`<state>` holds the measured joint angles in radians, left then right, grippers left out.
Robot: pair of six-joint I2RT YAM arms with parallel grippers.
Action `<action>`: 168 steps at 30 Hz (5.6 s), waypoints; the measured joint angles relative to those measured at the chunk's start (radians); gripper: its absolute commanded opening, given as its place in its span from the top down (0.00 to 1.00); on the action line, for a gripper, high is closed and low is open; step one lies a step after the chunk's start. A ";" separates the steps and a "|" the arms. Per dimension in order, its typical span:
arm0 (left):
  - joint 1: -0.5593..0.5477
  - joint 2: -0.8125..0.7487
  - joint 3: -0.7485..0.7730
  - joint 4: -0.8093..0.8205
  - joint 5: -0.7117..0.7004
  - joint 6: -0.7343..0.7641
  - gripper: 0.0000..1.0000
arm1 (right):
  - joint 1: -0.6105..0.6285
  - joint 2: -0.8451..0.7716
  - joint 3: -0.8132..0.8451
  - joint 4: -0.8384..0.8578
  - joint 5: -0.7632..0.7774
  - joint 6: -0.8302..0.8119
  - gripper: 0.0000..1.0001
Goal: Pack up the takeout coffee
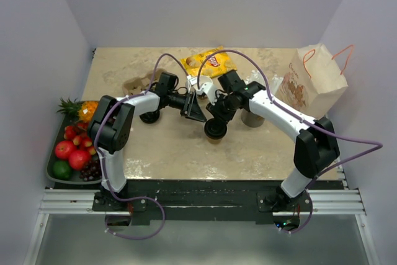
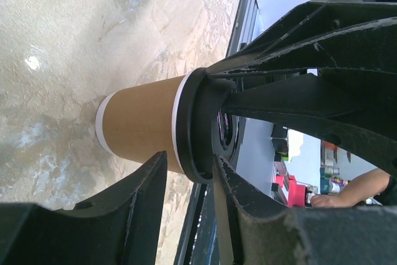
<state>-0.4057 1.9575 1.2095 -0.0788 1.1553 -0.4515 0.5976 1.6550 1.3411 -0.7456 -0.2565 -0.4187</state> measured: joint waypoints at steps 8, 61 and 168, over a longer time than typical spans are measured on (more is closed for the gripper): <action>0.000 0.000 0.000 -0.007 -0.001 0.004 0.60 | 0.000 0.027 0.011 0.012 0.000 0.009 0.67; -0.026 -0.064 -0.032 -0.064 -0.224 0.130 0.46 | -0.002 -0.006 -0.056 0.080 -0.049 0.050 0.45; 0.190 -0.526 -0.058 -0.237 -0.377 0.343 0.42 | 0.167 -0.087 -0.515 0.376 -0.021 -0.891 0.87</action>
<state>-0.2161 1.4315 1.1515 -0.3157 0.7788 -0.1085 0.7647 1.5677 0.8257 -0.3698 -0.2775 -1.3094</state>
